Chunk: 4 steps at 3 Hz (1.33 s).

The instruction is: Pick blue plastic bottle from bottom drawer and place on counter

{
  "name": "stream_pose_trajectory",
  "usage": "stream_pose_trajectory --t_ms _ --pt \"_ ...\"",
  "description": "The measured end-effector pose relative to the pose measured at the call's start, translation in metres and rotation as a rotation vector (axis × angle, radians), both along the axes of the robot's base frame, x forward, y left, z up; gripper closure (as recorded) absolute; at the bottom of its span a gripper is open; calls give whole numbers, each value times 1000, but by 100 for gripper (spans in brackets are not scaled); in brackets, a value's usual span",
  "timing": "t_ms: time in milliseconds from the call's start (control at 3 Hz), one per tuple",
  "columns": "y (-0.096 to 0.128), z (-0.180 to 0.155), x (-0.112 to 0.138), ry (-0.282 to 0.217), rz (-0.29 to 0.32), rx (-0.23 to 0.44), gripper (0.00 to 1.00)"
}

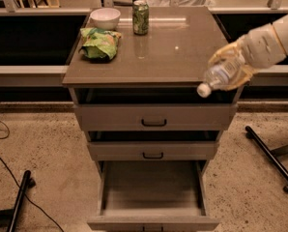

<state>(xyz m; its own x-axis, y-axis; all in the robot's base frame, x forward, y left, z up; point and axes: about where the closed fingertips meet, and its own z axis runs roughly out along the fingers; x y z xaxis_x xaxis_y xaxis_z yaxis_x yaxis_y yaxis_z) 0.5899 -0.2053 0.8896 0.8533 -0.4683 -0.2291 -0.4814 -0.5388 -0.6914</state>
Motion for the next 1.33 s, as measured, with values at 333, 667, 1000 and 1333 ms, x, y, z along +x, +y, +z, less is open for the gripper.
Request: stream_pose_trajectory --t_ms 333,667,1000,1333 --pt "11 34 40 -37 -135 152 100" --pt "19 36 72 -72 -254 238 100" --pt "50 4 101 -42 -353 271 100" --pt "81 -16 124 -37 -418 336 100"
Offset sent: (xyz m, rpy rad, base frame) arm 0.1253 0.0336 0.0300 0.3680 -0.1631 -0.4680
